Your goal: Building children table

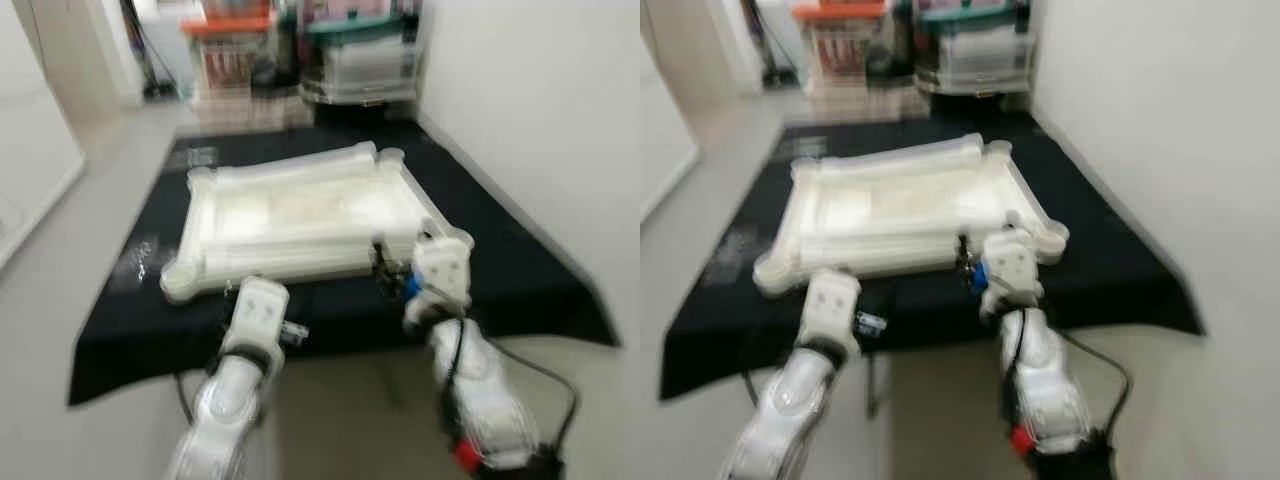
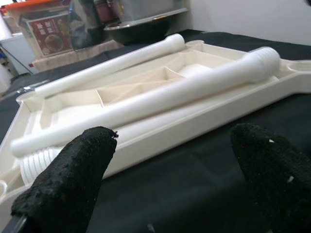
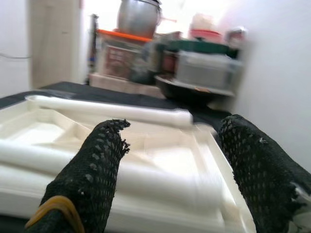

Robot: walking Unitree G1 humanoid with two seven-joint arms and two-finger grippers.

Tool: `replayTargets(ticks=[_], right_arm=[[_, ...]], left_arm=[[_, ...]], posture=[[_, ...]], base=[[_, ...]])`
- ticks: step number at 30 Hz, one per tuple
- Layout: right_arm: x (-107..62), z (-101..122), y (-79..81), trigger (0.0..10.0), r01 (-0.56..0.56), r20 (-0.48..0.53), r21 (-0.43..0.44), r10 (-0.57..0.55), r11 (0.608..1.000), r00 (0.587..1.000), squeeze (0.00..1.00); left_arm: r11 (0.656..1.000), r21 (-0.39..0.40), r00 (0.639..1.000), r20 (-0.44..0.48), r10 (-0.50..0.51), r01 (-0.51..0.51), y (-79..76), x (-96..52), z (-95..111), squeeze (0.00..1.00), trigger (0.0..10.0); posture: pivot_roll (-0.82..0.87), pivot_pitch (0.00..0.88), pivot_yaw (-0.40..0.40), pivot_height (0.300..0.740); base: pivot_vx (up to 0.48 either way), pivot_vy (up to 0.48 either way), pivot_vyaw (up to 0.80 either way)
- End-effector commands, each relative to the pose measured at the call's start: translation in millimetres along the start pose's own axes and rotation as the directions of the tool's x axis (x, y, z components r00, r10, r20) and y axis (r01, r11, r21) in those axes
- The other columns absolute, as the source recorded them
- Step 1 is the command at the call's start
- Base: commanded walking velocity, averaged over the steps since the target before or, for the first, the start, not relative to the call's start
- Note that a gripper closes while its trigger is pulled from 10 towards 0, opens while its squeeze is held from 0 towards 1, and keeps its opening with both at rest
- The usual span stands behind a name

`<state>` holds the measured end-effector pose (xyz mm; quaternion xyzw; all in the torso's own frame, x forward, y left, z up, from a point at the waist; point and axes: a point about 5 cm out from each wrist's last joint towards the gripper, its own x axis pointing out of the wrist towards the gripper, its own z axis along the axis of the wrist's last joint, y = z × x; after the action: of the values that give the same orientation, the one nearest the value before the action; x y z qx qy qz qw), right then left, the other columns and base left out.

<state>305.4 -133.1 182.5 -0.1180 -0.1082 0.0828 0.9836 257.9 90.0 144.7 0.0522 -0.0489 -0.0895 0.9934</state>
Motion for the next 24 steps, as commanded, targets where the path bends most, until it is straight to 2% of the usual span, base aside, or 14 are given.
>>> replayTargets(ticks=[1, 7, 9, 10, 11, 13, 15, 17, 18, 19, 20, 21, 22, 24], right_arm=[[10.1, -0.8, 9.1, 10.0, -0.09, -0.04, 0.017, 0.09, 0.996, 0.995, 0.0], [33.0, -0.8, -1.8, 10.0, -0.159, -0.108, 0.029, 0.161, 0.987, 0.981, 0.0], [39.2, 1.3, -4.1, 10.0, -0.2, -0.131, 0.036, 0.203, 0.979, 0.97, 0.0], [47.0, 4.0, -7.1, 10.0, -0.257, -0.164, 0.028, 0.258, 0.966, 0.952, 0.0], [47.0, 4.0, -7.1, 10.0, -0.257, -0.164, 0.028, 0.258, 0.966, 0.952, 0.0], [59.6, 11.8, -11.8, 10.0, -0.393, -0.225, 0.011, 0.386, 0.919, 0.895, 0.0], [64.4, 16.2, -13.9, 10.0, -0.475, -0.257, -0.012, 0.456, 0.88, 0.852, 0.0], [68.6, 22.5, -16.0, 10.0, -0.604, -0.316, 0.005, 0.574, 0.797, 0.756, 0.0], [68.6, 22.5, -16.0, 10.0, -0.604, -0.316, 0.005, 0.574, 0.797, 0.756, 0.0], [69.9, 23.7, -18.5, 10.0, -0.645, -0.352, 0.024, 0.611, 0.763, 0.709, 0.0], [69.9, 23.7, -18.5, 10.0, -0.645, -0.352, 0.024, 0.611, 0.763, 0.709, 0.0], [71.9, 25.3, -23.9, 10.0, -0.717, -0.401, 0.017, 0.662, 0.697, 0.634, 0.0], [71.9, 25.3, -23.9, 10.0, -0.717, -0.401, 0.017, 0.662, 0.697, 0.634, 0.0], [75.9, 25.3, -28.0, 10.0, -0.746, -0.43, 0.021, 0.679, 0.666, 0.595, 0.0]], left_arm=[[0.999, 0.023, 0.999, -0.002, 0.036, -0.036, 9.1, 0.1, 0.2, 0.0, 10.0], [0.998, 0.016, 0.998, 0.001, 0.055, -0.055, 13.5, 2.5, 0.8, 0.0, 10.0], [0.999, 0.005, 0.999, -0.004, 0.054, -0.054, 13.6, 2.6, 0.6, 0.0, 10.0], [0.999, -0.001, 0.999, -0.006, 0.054, -0.054, 13.7, 2.6, 0.5, 0.0, 10.0], [0.999, -0.001, 0.999, -0.006, 0.054, -0.054, 13.7, 2.6, 0.5, 0.0, 10.0], [0.999, -0.005, 0.999, -0.012, 0.053, -0.053, 13.8, 2.8, -0.2, 0.0, 10.0], [0.999, -0.002, 0.999, -0.015, 0.052, -0.053, 13.8, 2.8, -0.9, 0.0, 10.0], [0.999, -0.019, 0.999, -0.021, 0.034, -0.034, 12.6, 2.0, -2.3, 0.0, 10.0], [0.999, -0.019, 0.999, -0.021, 0.034, -0.034, 12.6, 2.0, -2.3, 0.0, 10.0], [0.999, -0.031, 0.999, -0.026, 0.019, -0.02, 11.2, 1.5, -2.9, 0.0, 10.0], [0.999, -0.031, 0.999, -0.026, 0.019, -0.02, 11.2, 1.5, -2.9, 0.0, 10.0], [0.998, -0.058, 0.999, -0.034, -0.008, 0.007, 7.1, -0.5, -3.9, 0.0, 10.0], [0.998, -0.058, 0.999, -0.034, -0.008, 0.007, 7.1, -0.5, -3.9, 0.0, 10.0], [0.995, -0.089, 0.998, -0.037, -0.056, 0.052, 0.5, -3.8, -4.2, 0.0, 10.0]], posture=[[0.02, 0.0, -0.023, 0.74], [0.02, 0.0, -0.029, 0.74], [0.03, 0.0, -0.035, 0.74], [0.02, 0.0, -0.035, 0.74], [0.02, 0.0, -0.035, 0.74], [0.02, 0.0, -0.037, 0.74], [0.02, 0.0, -0.037, 0.74], [0.03, 0.0, -0.044, 0.74], [0.03, 0.0, -0.044, 0.74], [0.03, 0.0, -0.049, 0.74], [0.03, 0.0, -0.049, 0.74], [0.02, 0.0, -0.048, 0.74], [0.02, 0.0, -0.048, 0.74], [0.02, 0.0, -0.057, 0.74]], base=[[0.368, 0.0, 0.0], [0.351, 0.0, 0.0], [0.0, 0.0, 0.0], [0.0, 0.0, 0.0], [0.0, 0.0, 0.0], [0.0, 0.0, 0.0], [0.0, 0.0, 0.0], [0.0, 0.0, 0.0], [0.0, 0.0, 0.0], [0.0, 0.0, 0.0], [0.0, 0.0, 0.0], [0.0, 0.0, 0.0], [0.0, 0.0, 0.0], [0.0, 0.0, 0.0]])
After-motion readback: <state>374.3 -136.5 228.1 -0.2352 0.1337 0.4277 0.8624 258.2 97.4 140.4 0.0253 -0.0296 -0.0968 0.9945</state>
